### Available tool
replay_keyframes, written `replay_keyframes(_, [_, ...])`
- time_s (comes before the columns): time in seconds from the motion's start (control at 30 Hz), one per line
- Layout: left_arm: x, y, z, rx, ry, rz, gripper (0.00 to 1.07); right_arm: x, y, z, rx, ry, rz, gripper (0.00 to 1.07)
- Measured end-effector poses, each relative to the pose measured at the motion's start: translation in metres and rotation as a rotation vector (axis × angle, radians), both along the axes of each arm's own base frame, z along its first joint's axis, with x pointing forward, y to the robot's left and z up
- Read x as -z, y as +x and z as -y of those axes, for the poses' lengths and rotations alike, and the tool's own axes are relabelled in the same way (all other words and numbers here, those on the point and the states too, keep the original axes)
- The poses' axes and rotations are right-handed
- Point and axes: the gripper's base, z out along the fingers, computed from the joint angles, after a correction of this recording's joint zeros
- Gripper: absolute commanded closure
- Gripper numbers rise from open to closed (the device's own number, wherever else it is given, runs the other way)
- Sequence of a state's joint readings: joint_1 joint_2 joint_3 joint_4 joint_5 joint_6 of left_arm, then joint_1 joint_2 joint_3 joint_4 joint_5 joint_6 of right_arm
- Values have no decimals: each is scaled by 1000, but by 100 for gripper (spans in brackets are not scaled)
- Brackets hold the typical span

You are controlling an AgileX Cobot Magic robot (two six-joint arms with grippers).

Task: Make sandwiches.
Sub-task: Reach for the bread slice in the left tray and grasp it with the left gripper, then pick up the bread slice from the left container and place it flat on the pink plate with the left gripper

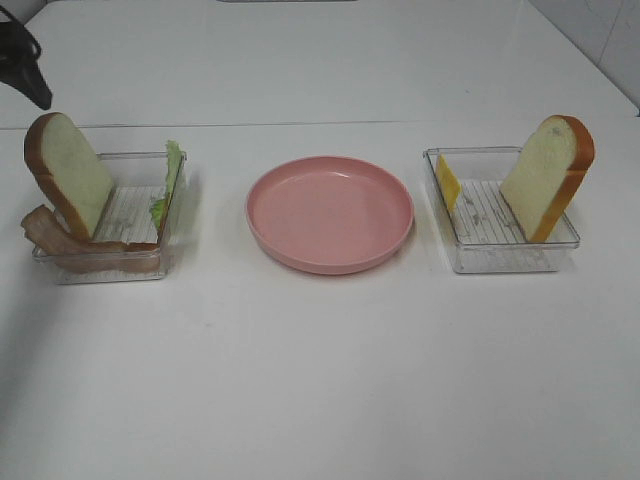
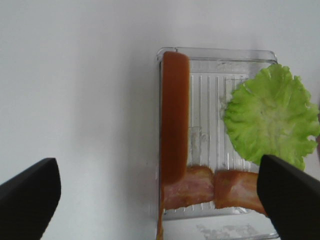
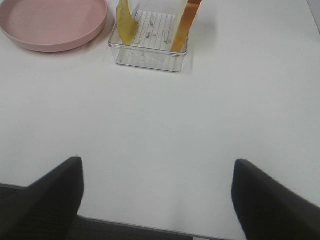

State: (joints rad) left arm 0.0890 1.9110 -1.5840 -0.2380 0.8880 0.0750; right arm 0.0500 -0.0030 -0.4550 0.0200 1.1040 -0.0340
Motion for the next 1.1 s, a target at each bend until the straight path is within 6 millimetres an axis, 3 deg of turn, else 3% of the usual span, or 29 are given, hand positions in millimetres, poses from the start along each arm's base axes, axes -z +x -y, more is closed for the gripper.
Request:
replay_keyframes(0.2, [28,28,19,47,-2,-39,7,0,0,0,0,0,0,27])
replay_keyframes(0.37, [54,44,20,47,-7,-89,8,0,0,0,0,0,0,27])
replay_keyframes(0.57, [71,52,19,41,-10,-112,16,0,0,0,0,0,0,27])
replay_keyframes(0.63, [77,53,19,29,-15,-121,25,0,0,0,0,0,0,27])
replay_keyframes(0.67, [77,53,19,29,-15,-121,25,0,0,0,0,0,0,27])
replay_keyframes(0.7, [81,54,19,21,-18,-130,38,0,0,0,0,0,0,27])
replay_keyframes(0.73, [81,54,19,21,-18,-130,38,0,0,0,0,0,0,27])
replay_keyframes(0.77, [84,54,19,11,-22,-136,55,0,0,0,0,0,0,27])
replay_keyframes(0.8, [84,55,19,5,-25,-136,65,0,0,0,0,0,0,27])
replay_keyframes(0.83, [84,55,19,5,-25,-136,65,0,0,0,0,0,0,27])
replay_keyframes(0.87, [84,55,19,-2,-28,-138,84,0,0,0,0,0,0,27])
replay_keyframes(0.9, [84,55,19,-4,-28,-137,91,0,0,0,0,0,0,27])
replay_keyframes(0.93, [84,55,19,-4,-28,-137,91,0,0,0,0,0,0,27])
replay_keyframes(0.97, [84,55,19,-4,-26,-134,103,0,0,0,0,0,0,27])
replay_keyframes(1.1, [80,54,20,-1,-22,-126,107,0,0,0,0,0,0,27])
